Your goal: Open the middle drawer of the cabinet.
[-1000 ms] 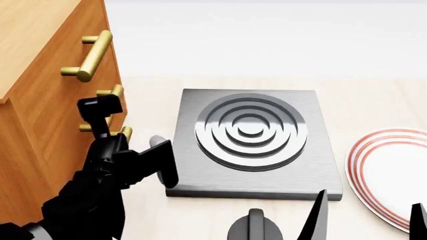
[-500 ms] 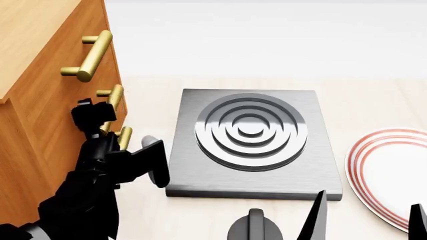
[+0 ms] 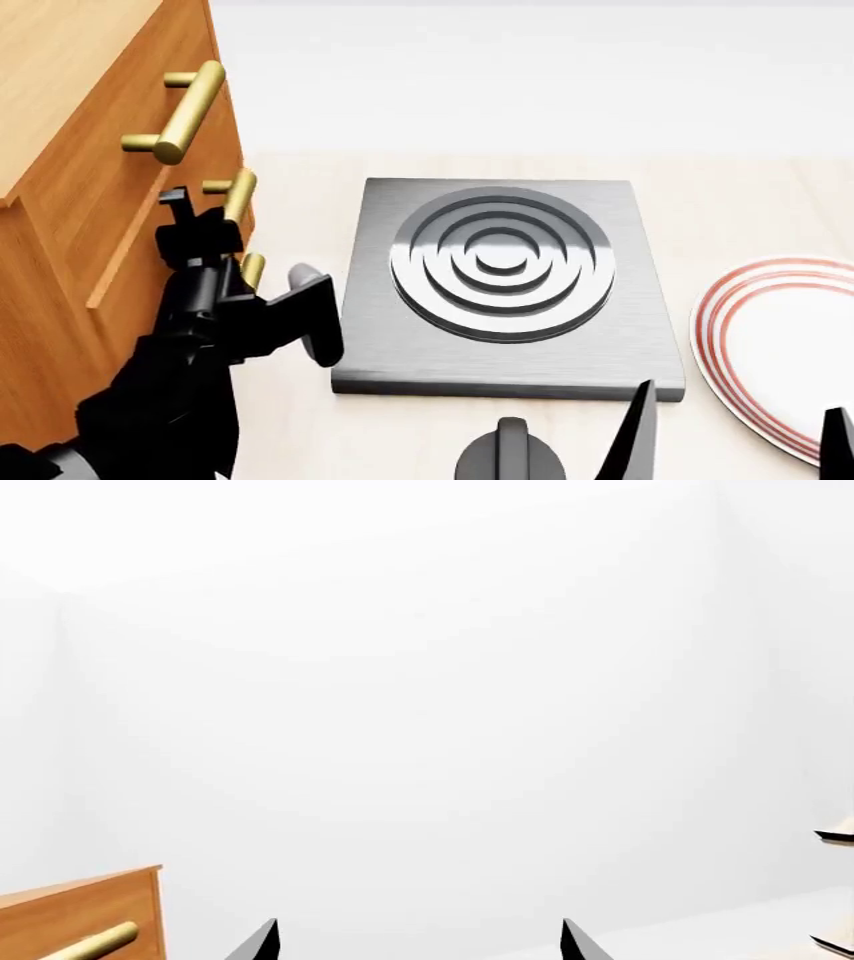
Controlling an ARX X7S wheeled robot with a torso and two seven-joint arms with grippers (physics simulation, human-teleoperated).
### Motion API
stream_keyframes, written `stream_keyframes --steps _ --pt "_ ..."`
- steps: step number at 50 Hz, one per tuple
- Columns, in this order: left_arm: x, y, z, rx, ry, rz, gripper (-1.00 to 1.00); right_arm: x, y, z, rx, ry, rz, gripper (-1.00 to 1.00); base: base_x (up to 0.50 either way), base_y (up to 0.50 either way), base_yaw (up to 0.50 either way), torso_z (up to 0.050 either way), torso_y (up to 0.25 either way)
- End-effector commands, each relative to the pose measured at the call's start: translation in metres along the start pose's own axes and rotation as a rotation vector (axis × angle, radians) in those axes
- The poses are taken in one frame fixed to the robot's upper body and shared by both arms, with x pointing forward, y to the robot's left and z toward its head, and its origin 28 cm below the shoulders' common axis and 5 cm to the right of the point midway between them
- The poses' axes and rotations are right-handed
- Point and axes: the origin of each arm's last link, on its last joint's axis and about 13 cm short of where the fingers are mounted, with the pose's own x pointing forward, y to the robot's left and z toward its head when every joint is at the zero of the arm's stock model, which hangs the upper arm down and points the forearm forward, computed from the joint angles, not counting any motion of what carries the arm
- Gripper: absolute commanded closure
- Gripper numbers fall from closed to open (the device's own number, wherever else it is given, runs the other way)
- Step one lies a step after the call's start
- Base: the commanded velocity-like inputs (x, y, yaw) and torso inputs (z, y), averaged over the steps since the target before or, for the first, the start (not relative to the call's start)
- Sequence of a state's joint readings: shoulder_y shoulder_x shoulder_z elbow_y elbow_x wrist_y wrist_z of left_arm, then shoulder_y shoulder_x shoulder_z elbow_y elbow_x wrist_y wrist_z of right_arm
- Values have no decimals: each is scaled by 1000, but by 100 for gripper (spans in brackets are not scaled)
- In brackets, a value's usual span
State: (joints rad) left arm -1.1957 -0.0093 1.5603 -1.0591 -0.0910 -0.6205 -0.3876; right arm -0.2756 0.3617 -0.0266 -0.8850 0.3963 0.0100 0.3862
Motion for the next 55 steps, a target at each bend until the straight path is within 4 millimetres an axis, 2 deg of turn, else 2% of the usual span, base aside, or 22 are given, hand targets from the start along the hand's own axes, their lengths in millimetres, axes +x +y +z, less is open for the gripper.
stream_keyframes --steps 1,43,55 --pt "-3 0 14 -12 -72 32 100 0 0 0 0 -1 -1 -100 0 0 0 0 0" --pt "-25 0 56 -23 -315 51 100 -1 -1 2 6 -5 -4 -100 0 -2 0 0 1" --pt "-31 8 67 -33 -363 62 100 -1 -1 3 7 -6 -4 -100 0 -2 0 0 3"
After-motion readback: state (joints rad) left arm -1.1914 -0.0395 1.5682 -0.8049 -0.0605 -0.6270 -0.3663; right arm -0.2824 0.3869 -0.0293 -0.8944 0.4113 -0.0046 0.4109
